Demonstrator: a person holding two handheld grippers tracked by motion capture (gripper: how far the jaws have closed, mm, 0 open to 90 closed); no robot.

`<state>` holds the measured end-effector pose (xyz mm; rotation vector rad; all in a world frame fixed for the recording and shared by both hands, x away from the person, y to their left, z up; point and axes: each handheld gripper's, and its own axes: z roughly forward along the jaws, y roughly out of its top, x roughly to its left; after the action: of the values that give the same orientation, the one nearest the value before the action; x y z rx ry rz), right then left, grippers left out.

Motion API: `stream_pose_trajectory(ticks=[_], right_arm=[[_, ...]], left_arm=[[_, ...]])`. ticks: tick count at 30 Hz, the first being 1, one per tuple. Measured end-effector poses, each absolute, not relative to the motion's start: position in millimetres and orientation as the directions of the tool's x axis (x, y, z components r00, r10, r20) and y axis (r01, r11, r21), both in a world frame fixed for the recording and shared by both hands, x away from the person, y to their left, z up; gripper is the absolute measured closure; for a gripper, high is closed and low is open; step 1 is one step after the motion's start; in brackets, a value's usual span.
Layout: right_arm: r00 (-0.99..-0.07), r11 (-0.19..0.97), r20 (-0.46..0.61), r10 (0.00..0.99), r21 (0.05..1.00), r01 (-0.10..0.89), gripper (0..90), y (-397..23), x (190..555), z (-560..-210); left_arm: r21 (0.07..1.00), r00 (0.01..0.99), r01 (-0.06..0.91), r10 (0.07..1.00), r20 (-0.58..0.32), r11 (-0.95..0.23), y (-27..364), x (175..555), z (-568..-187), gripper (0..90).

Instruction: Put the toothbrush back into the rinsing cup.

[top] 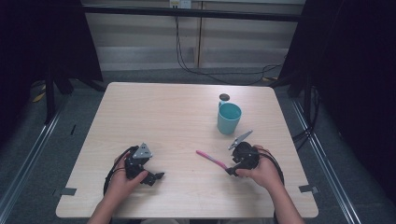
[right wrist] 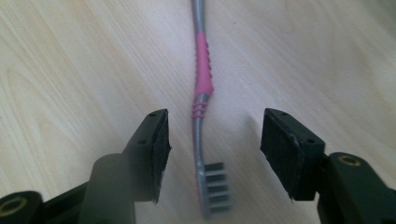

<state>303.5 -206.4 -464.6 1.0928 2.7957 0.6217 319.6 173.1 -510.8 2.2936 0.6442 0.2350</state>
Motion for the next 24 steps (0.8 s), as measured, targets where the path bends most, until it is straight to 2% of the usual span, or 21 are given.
stream_pose_trajectory(ticks=[8, 15, 24], right_arm=[[-0.76, 0.7, 0.063, 0.646, 0.349, 0.624, 50.4, -192, 310, -464], [-0.771, 0.723, 0.08, 0.632, 0.3, 0.623, 61.1, -180, 317, -467], [-0.774, 0.74, 0.078, 0.629, 0.244, 0.626, 66.3, -168, 324, -466]], left_arm=[[0.697, 0.858, 0.38, 0.513, -0.019, -0.608, 173, 320, -511, 0.0], [0.697, 0.858, 0.379, 0.513, -0.019, -0.609, 173, 320, -511, 0.0], [0.697, 0.858, 0.38, 0.513, -0.02, -0.608, 173, 320, -511, 0.0]])
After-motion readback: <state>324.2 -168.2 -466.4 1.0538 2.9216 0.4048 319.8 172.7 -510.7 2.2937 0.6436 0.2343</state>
